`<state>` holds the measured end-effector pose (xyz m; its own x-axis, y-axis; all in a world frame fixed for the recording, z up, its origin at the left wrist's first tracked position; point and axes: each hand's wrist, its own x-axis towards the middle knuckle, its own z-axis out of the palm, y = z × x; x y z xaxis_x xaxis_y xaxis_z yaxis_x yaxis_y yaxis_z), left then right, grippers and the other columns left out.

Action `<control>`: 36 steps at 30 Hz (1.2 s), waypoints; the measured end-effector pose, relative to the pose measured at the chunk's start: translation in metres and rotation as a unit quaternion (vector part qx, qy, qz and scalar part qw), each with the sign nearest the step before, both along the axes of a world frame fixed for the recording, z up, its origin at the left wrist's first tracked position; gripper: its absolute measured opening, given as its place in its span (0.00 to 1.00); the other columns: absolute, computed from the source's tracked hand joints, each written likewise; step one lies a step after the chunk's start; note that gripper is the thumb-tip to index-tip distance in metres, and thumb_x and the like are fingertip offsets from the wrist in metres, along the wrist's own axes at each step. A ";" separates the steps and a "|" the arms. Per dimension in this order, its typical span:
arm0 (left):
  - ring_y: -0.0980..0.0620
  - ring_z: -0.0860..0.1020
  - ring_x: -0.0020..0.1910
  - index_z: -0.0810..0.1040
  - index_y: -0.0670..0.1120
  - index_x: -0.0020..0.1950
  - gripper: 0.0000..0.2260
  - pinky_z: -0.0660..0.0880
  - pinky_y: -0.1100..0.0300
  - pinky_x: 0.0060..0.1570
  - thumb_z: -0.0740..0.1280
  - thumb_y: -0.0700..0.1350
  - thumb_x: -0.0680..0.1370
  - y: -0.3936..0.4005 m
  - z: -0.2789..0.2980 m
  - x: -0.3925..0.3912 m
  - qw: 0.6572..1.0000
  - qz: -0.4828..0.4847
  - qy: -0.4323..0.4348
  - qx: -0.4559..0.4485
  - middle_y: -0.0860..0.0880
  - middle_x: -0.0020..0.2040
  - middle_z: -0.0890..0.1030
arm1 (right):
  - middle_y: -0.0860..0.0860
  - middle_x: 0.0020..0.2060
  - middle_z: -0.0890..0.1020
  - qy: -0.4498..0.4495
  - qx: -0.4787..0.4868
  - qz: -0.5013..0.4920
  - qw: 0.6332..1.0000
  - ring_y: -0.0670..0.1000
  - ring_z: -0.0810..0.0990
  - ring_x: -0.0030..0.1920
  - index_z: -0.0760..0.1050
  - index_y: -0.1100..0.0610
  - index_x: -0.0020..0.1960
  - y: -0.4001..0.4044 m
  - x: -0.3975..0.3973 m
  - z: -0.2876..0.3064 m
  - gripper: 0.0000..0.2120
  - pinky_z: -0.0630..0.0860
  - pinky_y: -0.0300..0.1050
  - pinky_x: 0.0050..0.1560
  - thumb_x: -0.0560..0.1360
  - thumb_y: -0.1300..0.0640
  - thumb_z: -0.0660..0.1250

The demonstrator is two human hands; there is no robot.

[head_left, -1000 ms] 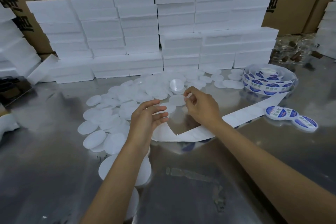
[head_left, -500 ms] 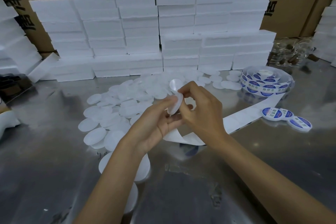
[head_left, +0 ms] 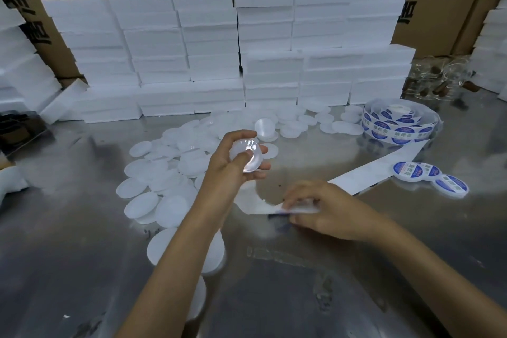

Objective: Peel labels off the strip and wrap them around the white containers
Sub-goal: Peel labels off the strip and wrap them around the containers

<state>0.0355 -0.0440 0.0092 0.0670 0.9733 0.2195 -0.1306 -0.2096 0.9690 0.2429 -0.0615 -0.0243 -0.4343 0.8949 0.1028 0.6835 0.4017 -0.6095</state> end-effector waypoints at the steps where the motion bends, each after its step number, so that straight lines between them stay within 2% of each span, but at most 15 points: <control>1: 0.50 0.85 0.43 0.77 0.52 0.59 0.15 0.81 0.62 0.41 0.61 0.34 0.82 0.000 -0.001 0.001 1.000 0.014 0.015 0.008 0.49 0.49 0.86 | 0.41 0.48 0.83 0.042 -0.004 -0.024 0.999 0.39 0.78 0.48 0.83 0.49 0.48 0.004 -0.002 0.000 0.03 0.70 0.35 0.50 0.75 0.54 0.72; 3: 0.57 0.83 0.47 0.75 0.56 0.59 0.15 0.79 0.67 0.43 0.66 0.37 0.80 0.001 -0.005 0.001 0.994 0.060 0.081 0.043 0.55 0.51 0.84 | 0.46 0.42 0.85 0.112 -0.055 -0.070 0.990 0.40 0.79 0.41 0.83 0.52 0.45 0.011 -0.004 0.003 0.03 0.73 0.39 0.47 0.77 0.55 0.71; 6: 0.67 0.77 0.51 0.72 0.58 0.60 0.17 0.75 0.72 0.43 0.71 0.41 0.77 0.004 -0.010 0.001 0.981 0.078 0.157 0.085 0.59 0.53 0.81 | 0.51 0.42 0.87 0.179 -0.107 -0.066 0.976 0.49 0.84 0.43 0.82 0.55 0.45 0.017 -0.009 0.007 0.04 0.78 0.46 0.48 0.77 0.60 0.69; 8: 0.72 0.76 0.51 0.72 0.57 0.60 0.18 0.73 0.76 0.40 0.72 0.40 0.77 0.006 -0.013 0.001 0.979 0.070 0.171 0.084 0.63 0.52 0.79 | 0.49 0.44 0.87 0.237 -0.130 -0.054 0.961 0.50 0.85 0.42 0.82 0.54 0.46 0.017 -0.014 0.009 0.05 0.80 0.41 0.42 0.77 0.61 0.69; 11: 0.66 0.78 0.55 0.74 0.54 0.59 0.16 0.77 0.72 0.45 0.72 0.38 0.77 0.010 -0.017 -0.002 0.980 0.070 0.168 0.078 0.68 0.49 0.80 | 0.49 0.44 0.87 0.320 -0.140 -0.066 0.935 0.45 0.84 0.40 0.82 0.55 0.49 0.016 -0.019 0.011 0.04 0.74 0.30 0.33 0.77 0.62 0.69; 13: 0.59 0.80 0.56 0.76 0.54 0.58 0.15 0.80 0.65 0.48 0.72 0.38 0.77 0.011 -0.019 -0.003 0.984 0.068 0.152 0.065 0.61 0.52 0.82 | 0.50 0.46 0.87 0.356 -0.143 -0.072 0.921 0.47 0.84 0.44 0.81 0.56 0.50 0.014 -0.020 0.010 0.05 0.77 0.33 0.40 0.76 0.64 0.69; 15: 0.59 0.81 0.54 0.76 0.55 0.57 0.15 0.81 0.62 0.47 0.73 0.39 0.76 0.011 -0.021 -0.002 0.985 0.069 0.147 0.058 0.59 0.52 0.83 | 0.52 0.45 0.87 0.371 -0.128 -0.076 0.916 0.50 0.85 0.46 0.78 0.56 0.52 0.012 -0.022 0.007 0.07 0.79 0.38 0.46 0.76 0.66 0.69; 17: 0.65 0.80 0.50 0.76 0.56 0.56 0.15 0.79 0.68 0.41 0.73 0.39 0.76 0.010 -0.022 -0.001 0.983 0.073 0.154 0.064 0.67 0.47 0.82 | 0.52 0.44 0.87 0.363 -0.085 -0.075 0.925 0.52 0.85 0.46 0.76 0.53 0.55 0.009 -0.026 0.006 0.13 0.80 0.44 0.47 0.76 0.68 0.68; 19: 0.68 0.80 0.48 0.76 0.55 0.57 0.15 0.76 0.71 0.38 0.74 0.39 0.76 0.010 -0.023 0.001 0.983 0.073 0.158 0.062 0.69 0.45 0.81 | 0.50 0.44 0.86 0.326 -0.014 -0.072 0.942 0.50 0.84 0.47 0.77 0.49 0.57 0.006 -0.029 0.005 0.18 0.80 0.43 0.48 0.75 0.69 0.67; 23: 0.72 0.78 0.47 0.75 0.55 0.59 0.16 0.74 0.74 0.35 0.74 0.43 0.76 0.008 -0.022 0.002 0.980 0.071 0.178 0.056 0.67 0.46 0.80 | 0.40 0.50 0.83 0.268 0.073 -0.072 0.958 0.43 0.82 0.54 0.80 0.45 0.53 0.002 -0.033 0.002 0.16 0.79 0.36 0.51 0.76 0.66 0.67; 26: 0.70 0.79 0.47 0.75 0.58 0.58 0.16 0.74 0.74 0.33 0.75 0.43 0.76 0.007 -0.021 0.002 0.981 0.065 0.177 0.048 0.67 0.47 0.81 | 0.41 0.50 0.81 0.232 0.129 -0.075 0.961 0.42 0.80 0.53 0.79 0.48 0.53 0.000 -0.033 0.001 0.13 0.78 0.34 0.49 0.76 0.64 0.68; 30: 0.62 0.80 0.50 0.74 0.59 0.58 0.16 0.75 0.73 0.37 0.74 0.44 0.76 0.009 -0.022 0.001 0.977 0.083 0.191 0.044 0.59 0.53 0.82 | 0.41 0.50 0.75 0.191 0.170 -0.077 0.964 0.40 0.77 0.54 0.78 0.50 0.50 0.001 -0.034 0.001 0.08 0.74 0.29 0.49 0.76 0.63 0.70; 32: 0.57 0.80 0.52 0.74 0.58 0.58 0.17 0.77 0.69 0.44 0.74 0.43 0.76 0.009 -0.023 0.002 0.974 0.094 0.202 0.047 0.58 0.54 0.81 | 0.40 0.51 0.72 0.189 0.172 -0.092 0.962 0.38 0.74 0.56 0.78 0.51 0.47 0.000 -0.036 0.002 0.07 0.73 0.28 0.51 0.74 0.62 0.72; 34: 0.55 0.78 0.56 0.74 0.56 0.59 0.17 0.76 0.61 0.54 0.74 0.42 0.76 0.010 -0.024 0.002 0.968 0.112 0.218 0.054 0.59 0.54 0.80 | 0.41 0.52 0.71 0.189 0.184 -0.101 0.959 0.41 0.72 0.58 0.77 0.53 0.47 -0.002 -0.038 0.005 0.07 0.71 0.28 0.54 0.73 0.63 0.72; 36: 0.54 0.76 0.57 0.74 0.55 0.61 0.17 0.72 0.63 0.55 0.74 0.43 0.76 0.011 -0.025 0.003 0.963 0.128 0.230 0.057 0.57 0.56 0.80 | 0.42 0.53 0.72 0.201 0.192 -0.099 0.956 0.45 0.72 0.59 0.76 0.54 0.46 -0.003 -0.037 0.009 0.08 0.70 0.31 0.55 0.73 0.65 0.72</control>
<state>0.0380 -0.0332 -0.0162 -0.0563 0.9422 0.3304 0.3769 -0.2864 0.8809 0.2058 -0.0649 -0.0154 -0.1178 0.8186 0.5622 0.5110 0.5354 -0.6725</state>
